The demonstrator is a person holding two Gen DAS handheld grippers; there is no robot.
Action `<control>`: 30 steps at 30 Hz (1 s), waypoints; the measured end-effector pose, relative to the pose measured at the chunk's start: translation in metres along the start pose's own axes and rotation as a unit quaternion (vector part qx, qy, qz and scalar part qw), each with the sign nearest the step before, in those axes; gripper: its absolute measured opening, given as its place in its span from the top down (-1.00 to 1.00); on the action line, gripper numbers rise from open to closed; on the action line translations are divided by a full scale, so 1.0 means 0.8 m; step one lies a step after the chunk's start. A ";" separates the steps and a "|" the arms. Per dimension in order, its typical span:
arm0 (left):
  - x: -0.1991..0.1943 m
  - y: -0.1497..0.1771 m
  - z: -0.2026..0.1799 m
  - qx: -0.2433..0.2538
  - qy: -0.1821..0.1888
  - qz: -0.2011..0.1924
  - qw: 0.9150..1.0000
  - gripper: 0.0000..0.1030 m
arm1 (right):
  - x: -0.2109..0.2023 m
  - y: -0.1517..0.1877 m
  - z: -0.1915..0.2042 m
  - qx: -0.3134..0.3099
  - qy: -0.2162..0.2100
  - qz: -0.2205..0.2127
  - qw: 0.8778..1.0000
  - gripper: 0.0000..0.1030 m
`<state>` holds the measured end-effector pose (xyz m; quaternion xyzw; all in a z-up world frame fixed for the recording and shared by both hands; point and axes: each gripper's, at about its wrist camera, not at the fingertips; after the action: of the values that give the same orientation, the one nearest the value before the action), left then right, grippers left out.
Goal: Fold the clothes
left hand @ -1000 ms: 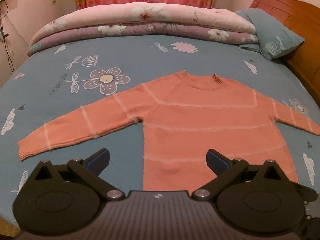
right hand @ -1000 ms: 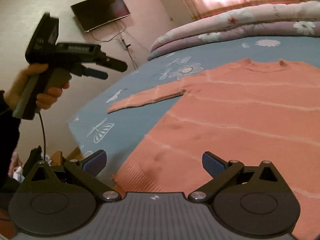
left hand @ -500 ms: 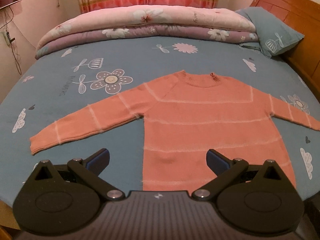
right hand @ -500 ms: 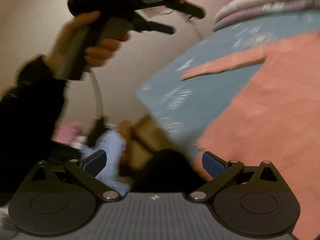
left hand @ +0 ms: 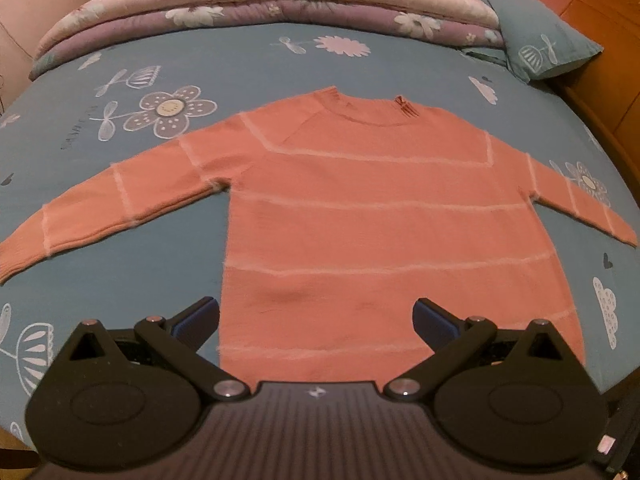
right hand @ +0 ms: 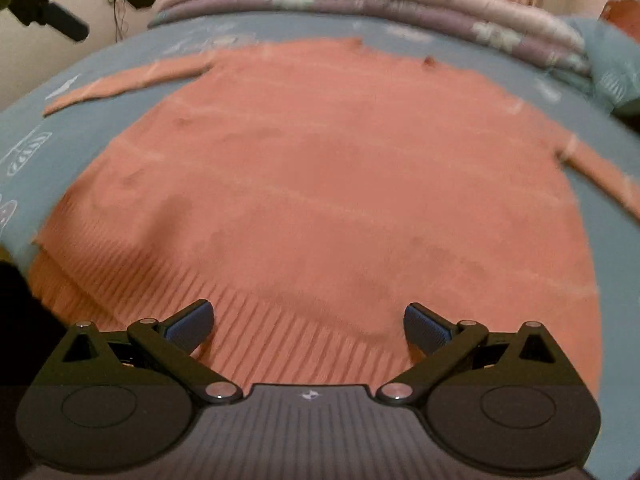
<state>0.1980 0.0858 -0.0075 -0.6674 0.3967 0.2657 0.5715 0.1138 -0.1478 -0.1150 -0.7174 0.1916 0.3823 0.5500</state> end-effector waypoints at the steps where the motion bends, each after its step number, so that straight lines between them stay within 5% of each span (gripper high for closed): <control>1: 0.002 0.000 -0.002 0.000 0.001 0.002 1.000 -0.98 | -0.001 0.002 -0.001 0.001 0.004 -0.002 1.000 -1.00; 6: 0.001 0.004 -0.013 0.013 -0.007 0.011 1.000 -0.98 | -0.019 0.011 0.005 0.018 0.017 0.042 0.999 -1.00; 9: -0.003 0.003 -0.017 0.016 -0.020 0.009 1.000 -0.98 | -0.034 0.013 0.014 0.003 0.002 0.011 1.000 -1.00; 12: -0.003 0.001 -0.022 0.012 -0.023 0.011 1.000 -0.98 | -0.026 0.001 0.025 -0.021 0.096 -0.044 0.994 -1.00; 15: 0.002 -0.004 -0.033 0.023 -0.029 0.017 0.999 -0.98 | 0.002 -0.006 0.015 -0.003 0.118 -0.017 0.993 -1.00; 22: 0.002 -0.014 -0.059 0.058 -0.035 0.019 0.998 -0.98 | -0.004 0.014 -0.048 0.095 0.064 0.035 0.993 -1.00; 30: 0.004 -0.011 -0.059 0.048 -0.034 0.021 0.998 -0.98 | -0.027 0.017 -0.079 0.168 0.010 0.029 0.985 -1.00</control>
<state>0.2025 0.0394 0.0048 -0.6218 0.4032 0.2806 0.6100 0.1121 -0.2142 -0.1011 -0.6123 0.2790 0.3532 0.6500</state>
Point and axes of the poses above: each gripper's, at about its wrist camera, not at the fingertips, and x roughly the way its jaws point, z to its left, y to its underside, and after that the axes turned 9 degrees about y, right-handed
